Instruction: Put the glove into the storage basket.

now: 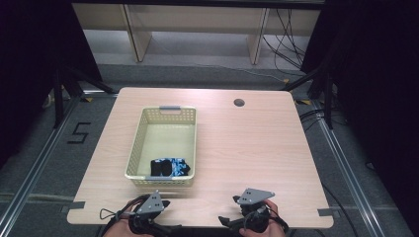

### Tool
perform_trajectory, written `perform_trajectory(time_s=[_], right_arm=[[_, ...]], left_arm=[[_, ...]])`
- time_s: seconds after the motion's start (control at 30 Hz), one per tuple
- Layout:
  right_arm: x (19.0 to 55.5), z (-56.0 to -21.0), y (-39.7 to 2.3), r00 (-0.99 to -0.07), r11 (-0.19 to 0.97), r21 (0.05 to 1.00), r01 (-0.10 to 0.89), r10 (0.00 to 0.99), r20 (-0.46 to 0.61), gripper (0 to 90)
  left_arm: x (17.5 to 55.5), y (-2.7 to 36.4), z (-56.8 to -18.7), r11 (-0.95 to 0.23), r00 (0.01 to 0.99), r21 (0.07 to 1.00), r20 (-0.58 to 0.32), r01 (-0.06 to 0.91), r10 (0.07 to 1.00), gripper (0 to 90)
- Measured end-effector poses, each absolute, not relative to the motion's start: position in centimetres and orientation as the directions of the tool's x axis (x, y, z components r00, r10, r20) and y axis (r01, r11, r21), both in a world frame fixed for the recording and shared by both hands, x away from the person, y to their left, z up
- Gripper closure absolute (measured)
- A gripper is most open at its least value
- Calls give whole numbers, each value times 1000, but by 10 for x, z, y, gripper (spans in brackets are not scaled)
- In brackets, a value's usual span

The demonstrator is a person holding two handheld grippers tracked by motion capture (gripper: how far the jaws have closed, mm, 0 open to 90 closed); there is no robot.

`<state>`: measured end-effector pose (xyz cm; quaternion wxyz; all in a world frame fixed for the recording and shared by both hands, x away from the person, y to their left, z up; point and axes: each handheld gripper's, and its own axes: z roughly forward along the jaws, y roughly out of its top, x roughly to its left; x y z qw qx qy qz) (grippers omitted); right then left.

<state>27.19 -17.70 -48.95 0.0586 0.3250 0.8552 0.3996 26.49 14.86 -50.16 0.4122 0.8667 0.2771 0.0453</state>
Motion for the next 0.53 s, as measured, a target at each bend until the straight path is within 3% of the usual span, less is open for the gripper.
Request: perform_trajectory(time_s=[0.53], right_arm=[[273, -490, -178, -783, 478, 715, 511, 601, 157, 184]], left_arm=[[265, 149, -502, -510, 842, 738, -145, 442, 520, 158]])
